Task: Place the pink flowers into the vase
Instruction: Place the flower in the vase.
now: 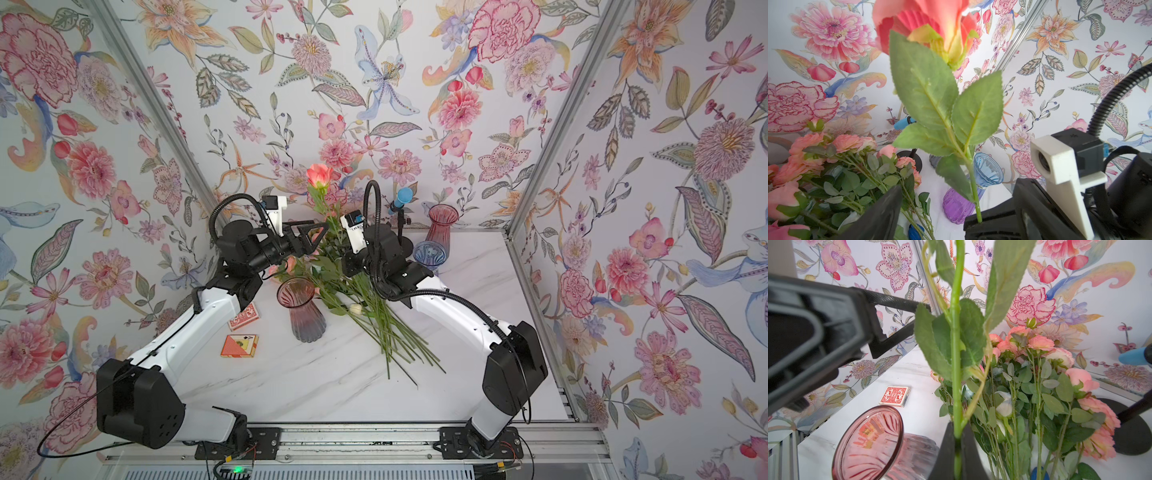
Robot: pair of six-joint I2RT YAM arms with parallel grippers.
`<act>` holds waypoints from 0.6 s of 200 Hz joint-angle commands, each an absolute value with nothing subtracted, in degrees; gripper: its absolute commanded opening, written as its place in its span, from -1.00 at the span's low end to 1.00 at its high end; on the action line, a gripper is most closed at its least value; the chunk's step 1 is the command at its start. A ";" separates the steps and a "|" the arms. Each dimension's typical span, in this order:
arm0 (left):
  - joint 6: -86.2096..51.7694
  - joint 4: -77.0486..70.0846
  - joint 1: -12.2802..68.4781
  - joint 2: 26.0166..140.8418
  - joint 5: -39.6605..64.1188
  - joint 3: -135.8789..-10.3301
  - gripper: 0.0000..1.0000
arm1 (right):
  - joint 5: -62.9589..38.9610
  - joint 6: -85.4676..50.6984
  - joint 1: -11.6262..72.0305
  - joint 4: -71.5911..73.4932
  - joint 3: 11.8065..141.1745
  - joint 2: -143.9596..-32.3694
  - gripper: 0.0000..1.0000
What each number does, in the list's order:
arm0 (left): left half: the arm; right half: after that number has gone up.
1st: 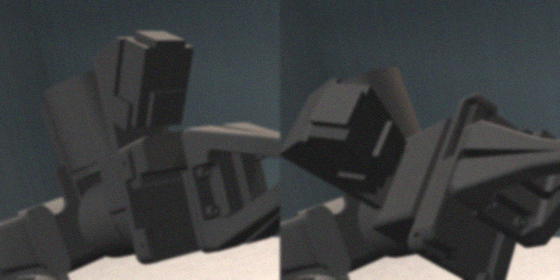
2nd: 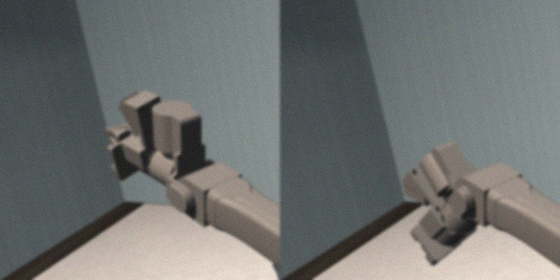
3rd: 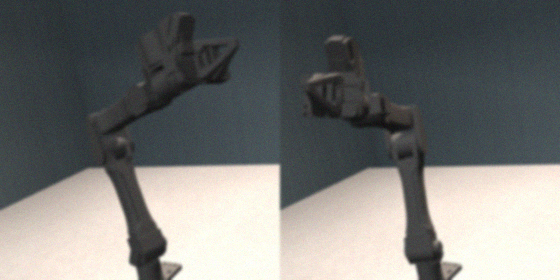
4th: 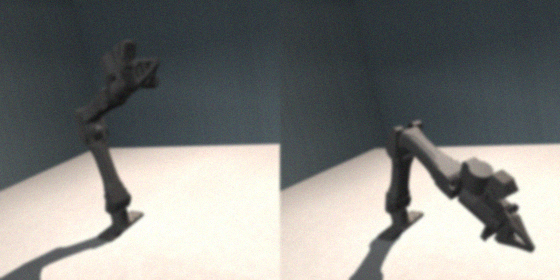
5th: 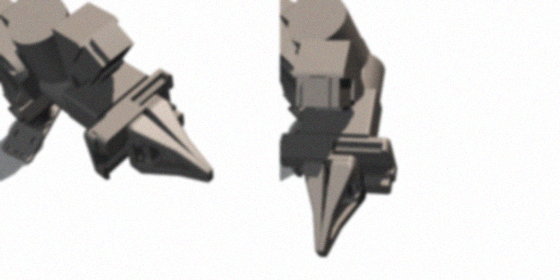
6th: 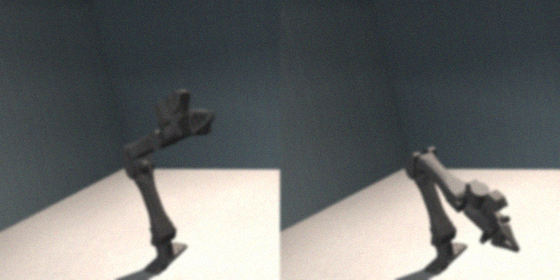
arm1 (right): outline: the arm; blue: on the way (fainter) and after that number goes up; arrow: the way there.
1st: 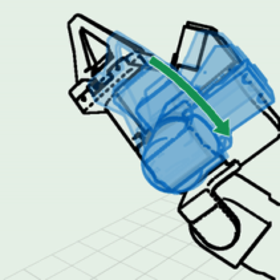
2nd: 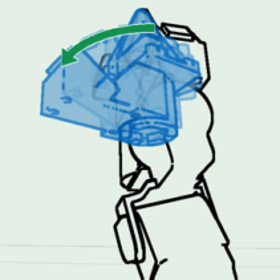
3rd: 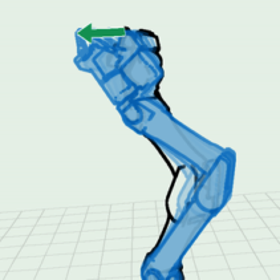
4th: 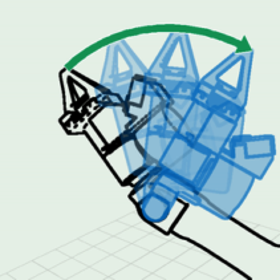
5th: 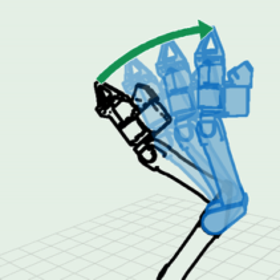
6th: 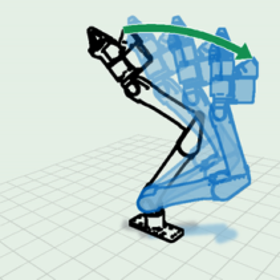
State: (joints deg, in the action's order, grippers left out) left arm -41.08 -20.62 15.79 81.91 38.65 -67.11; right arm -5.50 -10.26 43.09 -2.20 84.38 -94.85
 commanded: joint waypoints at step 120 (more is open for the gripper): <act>-47.28 -29.68 19.11 88.40 40.79 -72.23 -0.31 | -6.25 -9.23 44.17 1.83 81.21 -91.54 -0.87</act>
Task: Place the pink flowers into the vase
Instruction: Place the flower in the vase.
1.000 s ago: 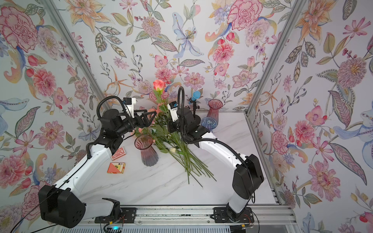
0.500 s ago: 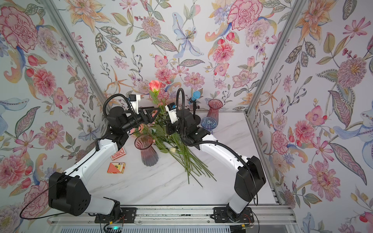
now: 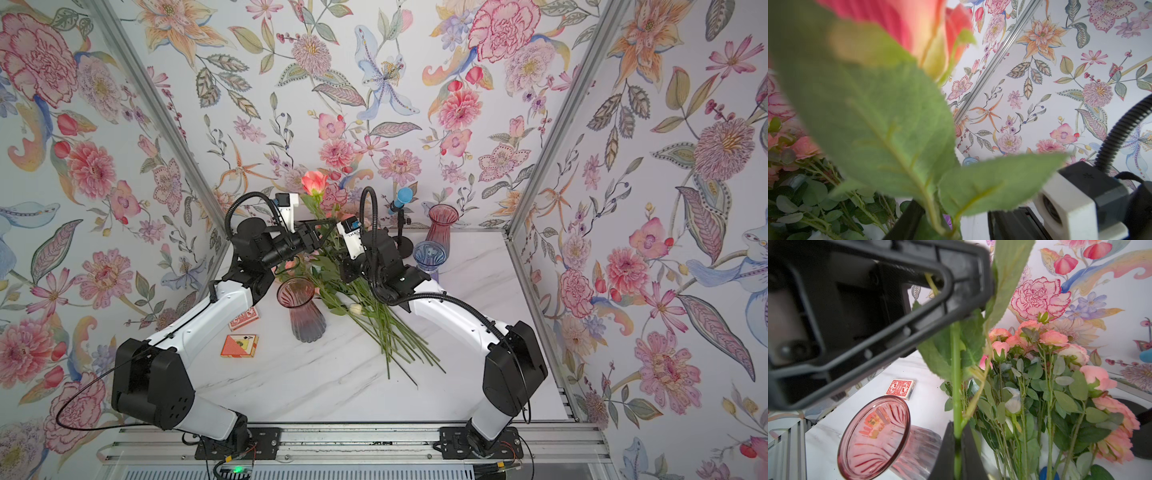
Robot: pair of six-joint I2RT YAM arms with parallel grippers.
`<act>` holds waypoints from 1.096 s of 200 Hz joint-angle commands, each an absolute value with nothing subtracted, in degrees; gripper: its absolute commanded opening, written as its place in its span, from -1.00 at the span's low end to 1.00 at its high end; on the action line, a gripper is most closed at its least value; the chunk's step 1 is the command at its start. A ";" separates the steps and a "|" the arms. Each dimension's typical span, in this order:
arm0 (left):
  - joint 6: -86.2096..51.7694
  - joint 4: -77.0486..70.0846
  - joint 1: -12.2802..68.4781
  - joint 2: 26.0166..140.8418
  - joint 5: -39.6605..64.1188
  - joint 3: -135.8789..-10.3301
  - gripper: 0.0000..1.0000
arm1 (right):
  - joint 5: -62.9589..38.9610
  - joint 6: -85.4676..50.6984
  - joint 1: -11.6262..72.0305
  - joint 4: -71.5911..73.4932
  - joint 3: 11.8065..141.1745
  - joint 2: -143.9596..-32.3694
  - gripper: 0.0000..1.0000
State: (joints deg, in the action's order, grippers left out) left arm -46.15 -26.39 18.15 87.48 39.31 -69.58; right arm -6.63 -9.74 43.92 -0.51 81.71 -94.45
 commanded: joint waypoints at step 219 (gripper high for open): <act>-27.62 -19.39 22.15 85.55 26.08 -76.94 -1.00 | 1.07 -7.13 41.54 -3.79 78.46 -85.50 0.63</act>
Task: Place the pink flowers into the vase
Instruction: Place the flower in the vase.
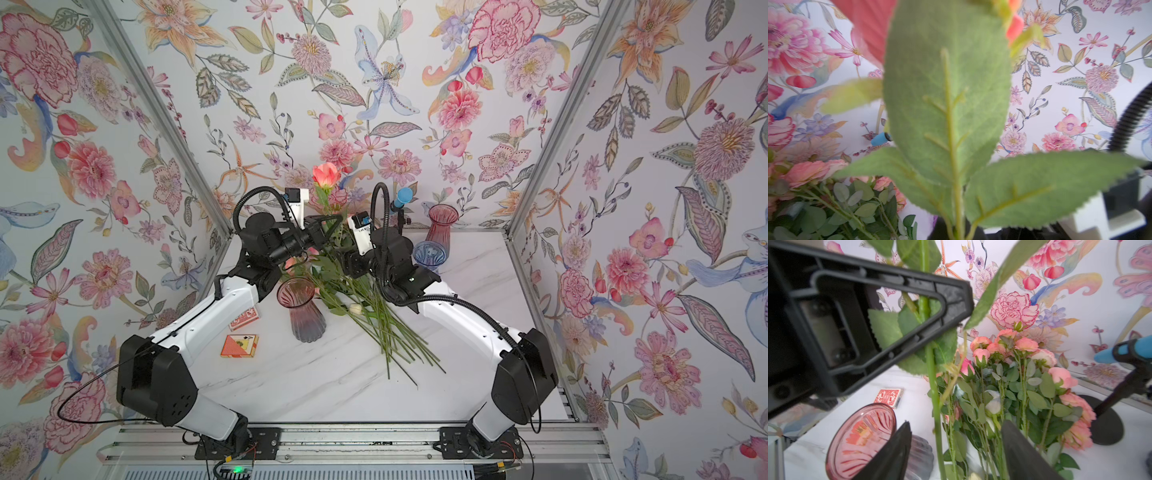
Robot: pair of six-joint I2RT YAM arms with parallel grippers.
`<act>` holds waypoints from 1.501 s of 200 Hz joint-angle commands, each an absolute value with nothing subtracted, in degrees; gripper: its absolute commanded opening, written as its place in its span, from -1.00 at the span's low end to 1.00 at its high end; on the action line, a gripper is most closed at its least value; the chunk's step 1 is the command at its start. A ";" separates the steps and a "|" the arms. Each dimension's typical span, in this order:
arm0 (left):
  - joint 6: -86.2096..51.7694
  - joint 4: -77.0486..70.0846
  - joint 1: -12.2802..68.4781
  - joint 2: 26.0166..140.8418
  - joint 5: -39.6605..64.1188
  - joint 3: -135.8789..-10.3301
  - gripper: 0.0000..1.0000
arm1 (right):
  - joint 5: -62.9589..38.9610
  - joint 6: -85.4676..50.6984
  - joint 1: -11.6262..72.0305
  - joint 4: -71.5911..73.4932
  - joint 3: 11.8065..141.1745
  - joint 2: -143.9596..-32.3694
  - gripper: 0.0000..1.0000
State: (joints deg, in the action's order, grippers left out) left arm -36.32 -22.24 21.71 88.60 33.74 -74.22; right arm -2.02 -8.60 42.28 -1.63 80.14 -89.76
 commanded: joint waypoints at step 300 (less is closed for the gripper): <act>-23.18 -22.43 30.04 85.77 19.25 -77.08 -1.00 | -5.63 -8.48 40.71 4.61 84.09 -93.35 -0.82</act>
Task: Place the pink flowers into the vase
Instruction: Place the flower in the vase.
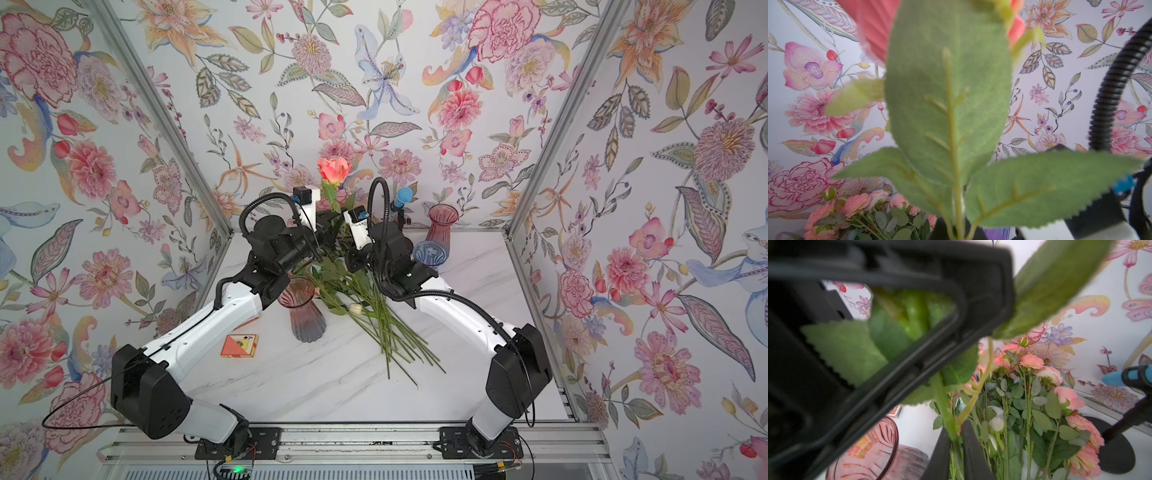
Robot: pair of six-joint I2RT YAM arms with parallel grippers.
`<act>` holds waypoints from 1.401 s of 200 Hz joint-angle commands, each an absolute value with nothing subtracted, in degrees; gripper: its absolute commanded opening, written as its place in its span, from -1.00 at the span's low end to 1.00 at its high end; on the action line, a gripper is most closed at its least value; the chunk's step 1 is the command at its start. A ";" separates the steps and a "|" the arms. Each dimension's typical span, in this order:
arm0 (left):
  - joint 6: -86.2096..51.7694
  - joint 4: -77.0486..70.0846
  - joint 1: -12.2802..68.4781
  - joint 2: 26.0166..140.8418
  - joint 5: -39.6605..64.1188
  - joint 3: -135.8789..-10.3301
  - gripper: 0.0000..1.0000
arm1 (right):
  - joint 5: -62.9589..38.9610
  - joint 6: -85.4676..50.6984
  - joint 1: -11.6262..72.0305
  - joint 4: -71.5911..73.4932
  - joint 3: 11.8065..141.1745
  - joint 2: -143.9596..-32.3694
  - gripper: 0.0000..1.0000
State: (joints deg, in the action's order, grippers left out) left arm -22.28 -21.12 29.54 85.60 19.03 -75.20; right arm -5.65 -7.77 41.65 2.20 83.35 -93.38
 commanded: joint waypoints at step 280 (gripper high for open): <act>-12.74 -28.91 26.91 75.57 7.05 -61.39 1.00 | -7.69 -8.07 4.09 3.15 110.46 -100.35 -1.00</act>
